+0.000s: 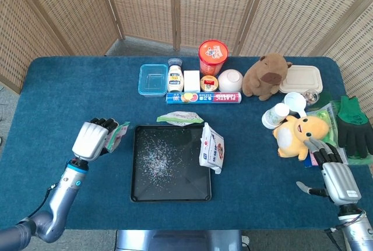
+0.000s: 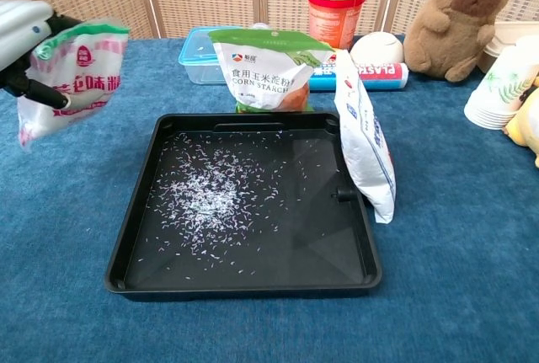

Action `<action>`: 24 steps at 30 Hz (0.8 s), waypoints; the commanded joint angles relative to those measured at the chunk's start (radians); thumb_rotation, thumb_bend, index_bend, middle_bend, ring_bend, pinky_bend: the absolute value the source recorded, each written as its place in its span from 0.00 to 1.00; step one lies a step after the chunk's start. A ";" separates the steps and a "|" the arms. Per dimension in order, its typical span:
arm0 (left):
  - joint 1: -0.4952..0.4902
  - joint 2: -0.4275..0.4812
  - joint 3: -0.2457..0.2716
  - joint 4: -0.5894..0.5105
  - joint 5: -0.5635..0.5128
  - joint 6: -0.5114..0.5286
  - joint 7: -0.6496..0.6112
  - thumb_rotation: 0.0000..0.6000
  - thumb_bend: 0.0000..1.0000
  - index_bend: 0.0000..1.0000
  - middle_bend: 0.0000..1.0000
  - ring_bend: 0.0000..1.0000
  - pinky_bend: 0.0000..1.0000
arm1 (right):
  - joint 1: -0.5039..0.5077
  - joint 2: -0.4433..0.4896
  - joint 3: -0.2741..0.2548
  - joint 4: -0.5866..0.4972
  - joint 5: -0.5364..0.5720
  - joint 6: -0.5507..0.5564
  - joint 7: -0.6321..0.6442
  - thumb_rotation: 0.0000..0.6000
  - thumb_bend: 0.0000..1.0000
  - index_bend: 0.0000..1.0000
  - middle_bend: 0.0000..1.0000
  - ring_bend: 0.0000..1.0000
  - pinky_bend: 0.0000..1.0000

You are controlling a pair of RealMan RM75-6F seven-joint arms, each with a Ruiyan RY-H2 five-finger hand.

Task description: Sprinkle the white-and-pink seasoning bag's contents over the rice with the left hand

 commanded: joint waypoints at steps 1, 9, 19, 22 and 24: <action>0.029 -0.067 -0.027 0.047 -0.071 0.016 -0.160 1.00 0.32 0.86 0.67 0.54 0.53 | 0.001 -0.001 -0.001 -0.001 0.001 -0.003 -0.003 0.94 0.00 0.00 0.01 0.04 0.01; 0.012 -0.139 -0.031 0.155 -0.109 -0.035 -0.230 1.00 0.30 0.79 0.51 0.47 0.51 | 0.001 0.001 0.001 0.000 0.005 -0.002 0.005 0.95 0.00 0.00 0.01 0.04 0.01; 0.000 -0.107 -0.008 0.131 -0.108 -0.109 -0.336 1.00 0.01 0.00 0.00 0.11 0.27 | 0.000 0.004 0.000 -0.001 0.001 0.001 0.009 0.95 0.00 0.00 0.01 0.04 0.01; 0.006 -0.109 -0.009 0.139 -0.094 -0.081 -0.364 1.00 0.00 0.00 0.00 0.08 0.24 | 0.000 0.004 0.000 -0.001 0.001 0.000 0.008 0.95 0.00 0.00 0.01 0.04 0.01; 0.010 -0.107 -0.005 0.146 -0.083 -0.067 -0.376 1.00 0.00 0.00 0.00 0.07 0.22 | 0.001 0.005 -0.001 -0.002 0.001 -0.002 0.006 0.95 0.00 0.00 0.01 0.04 0.01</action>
